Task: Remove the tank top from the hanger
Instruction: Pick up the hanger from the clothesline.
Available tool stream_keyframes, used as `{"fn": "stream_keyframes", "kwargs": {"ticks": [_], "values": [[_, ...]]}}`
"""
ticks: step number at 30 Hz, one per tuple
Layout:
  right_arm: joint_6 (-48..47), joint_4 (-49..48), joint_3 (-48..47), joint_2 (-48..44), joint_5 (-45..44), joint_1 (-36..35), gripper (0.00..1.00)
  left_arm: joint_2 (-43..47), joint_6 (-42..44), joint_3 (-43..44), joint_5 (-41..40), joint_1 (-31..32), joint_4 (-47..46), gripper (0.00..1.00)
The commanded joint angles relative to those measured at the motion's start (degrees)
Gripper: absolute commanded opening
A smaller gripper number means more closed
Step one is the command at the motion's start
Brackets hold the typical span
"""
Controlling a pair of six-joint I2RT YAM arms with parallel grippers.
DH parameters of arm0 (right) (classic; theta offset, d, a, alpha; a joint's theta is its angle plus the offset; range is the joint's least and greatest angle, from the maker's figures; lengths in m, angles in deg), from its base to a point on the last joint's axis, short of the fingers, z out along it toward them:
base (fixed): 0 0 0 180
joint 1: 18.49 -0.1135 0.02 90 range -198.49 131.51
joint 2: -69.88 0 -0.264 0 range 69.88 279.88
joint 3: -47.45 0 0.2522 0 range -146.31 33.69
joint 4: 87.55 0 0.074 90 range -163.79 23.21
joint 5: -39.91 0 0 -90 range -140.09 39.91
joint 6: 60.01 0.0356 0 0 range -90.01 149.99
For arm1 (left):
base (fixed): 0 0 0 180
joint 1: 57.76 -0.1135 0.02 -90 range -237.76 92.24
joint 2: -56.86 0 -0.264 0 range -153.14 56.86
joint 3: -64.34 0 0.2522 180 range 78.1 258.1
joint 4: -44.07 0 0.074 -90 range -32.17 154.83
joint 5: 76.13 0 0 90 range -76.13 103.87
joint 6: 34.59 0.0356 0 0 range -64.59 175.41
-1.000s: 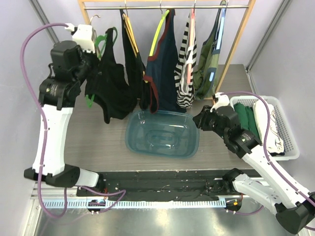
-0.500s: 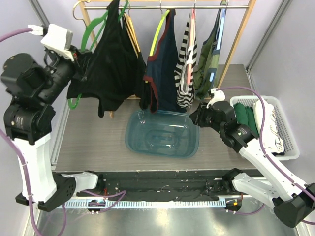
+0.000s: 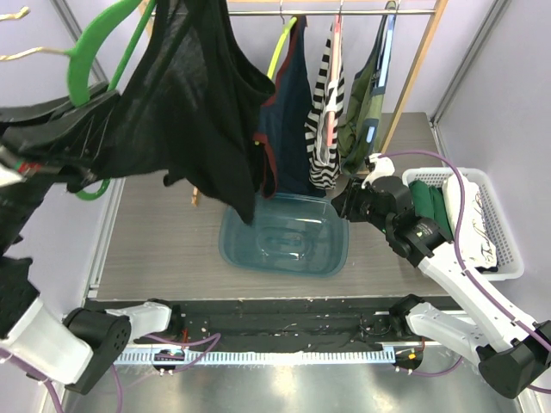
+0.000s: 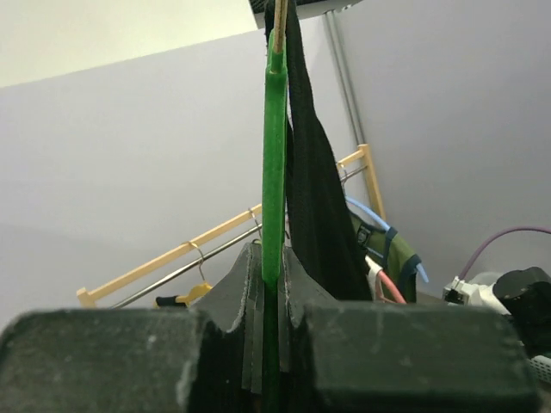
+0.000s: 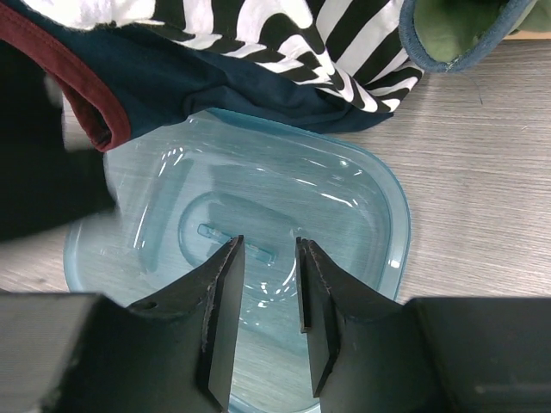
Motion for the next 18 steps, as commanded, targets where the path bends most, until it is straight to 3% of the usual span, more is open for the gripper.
{"fn": "stream_keyframes", "kwargs": {"ticks": [1, 8, 18], "values": [[-0.7, -2.6, -2.6, -0.4, 0.2, -0.4, 0.39, -0.3, -1.9, -1.5, 2.9, -0.1, -1.6, 0.0], [-0.6, -2.7, -1.4, -1.7, 0.1, -0.4, 0.39, -1.1, -1.7, -1.1, 9.3, -0.1, 0.3, 0.0], [-0.6, -2.5, -1.1, -2.3, -0.1, -0.3, 0.39, -5.6, 0.6, -1.9, 10.0, -0.1, -3.9, 0.0]]}}
